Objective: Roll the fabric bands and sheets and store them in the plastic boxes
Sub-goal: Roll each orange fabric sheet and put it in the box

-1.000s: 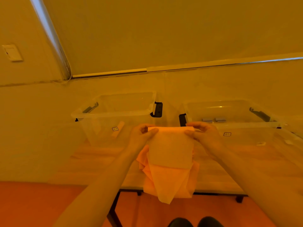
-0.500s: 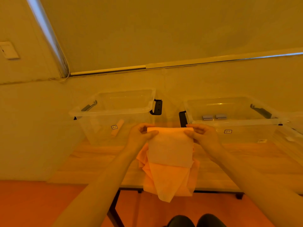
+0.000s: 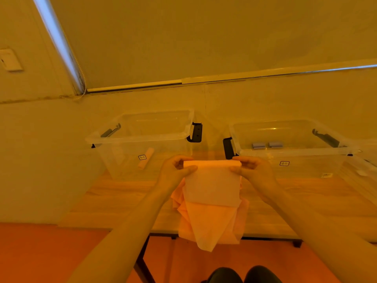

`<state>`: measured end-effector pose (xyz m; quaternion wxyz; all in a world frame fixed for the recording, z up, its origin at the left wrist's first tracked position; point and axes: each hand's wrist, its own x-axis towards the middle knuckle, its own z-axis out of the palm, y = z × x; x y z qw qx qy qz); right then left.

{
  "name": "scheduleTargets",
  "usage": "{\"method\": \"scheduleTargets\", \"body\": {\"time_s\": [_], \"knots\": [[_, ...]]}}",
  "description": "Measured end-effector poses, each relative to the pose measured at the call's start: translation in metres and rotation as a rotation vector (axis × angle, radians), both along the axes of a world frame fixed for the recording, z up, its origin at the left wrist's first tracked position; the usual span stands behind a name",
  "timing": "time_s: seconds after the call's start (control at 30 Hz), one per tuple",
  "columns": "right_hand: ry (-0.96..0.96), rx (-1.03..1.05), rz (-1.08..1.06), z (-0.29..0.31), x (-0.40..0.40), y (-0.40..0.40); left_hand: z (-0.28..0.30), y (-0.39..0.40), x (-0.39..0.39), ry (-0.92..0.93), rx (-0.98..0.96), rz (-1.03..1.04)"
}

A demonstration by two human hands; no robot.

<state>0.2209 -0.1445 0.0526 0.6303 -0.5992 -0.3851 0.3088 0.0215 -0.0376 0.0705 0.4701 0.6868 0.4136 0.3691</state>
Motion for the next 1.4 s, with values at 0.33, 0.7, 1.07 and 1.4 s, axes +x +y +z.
{"method": "scheduleTargets", "body": {"time_s": [0.33,0.7,1.07,1.4], "knots": [[0.038,0.041,-0.021,-0.007,-0.002,0.001,-0.004,-0.001,0.001,-0.005,-0.019,-0.018],[0.030,-0.041,0.010,-0.012,0.002,-0.003,-0.005,-0.003,0.000,-0.009,0.009,-0.050],[0.044,-0.070,0.043,-0.013,-0.003,-0.005,-0.013,-0.003,-0.004,-0.007,0.025,-0.069],[0.093,-0.086,0.062,-0.016,-0.002,-0.007,-0.018,-0.002,-0.005,-0.008,0.036,-0.060]]}}
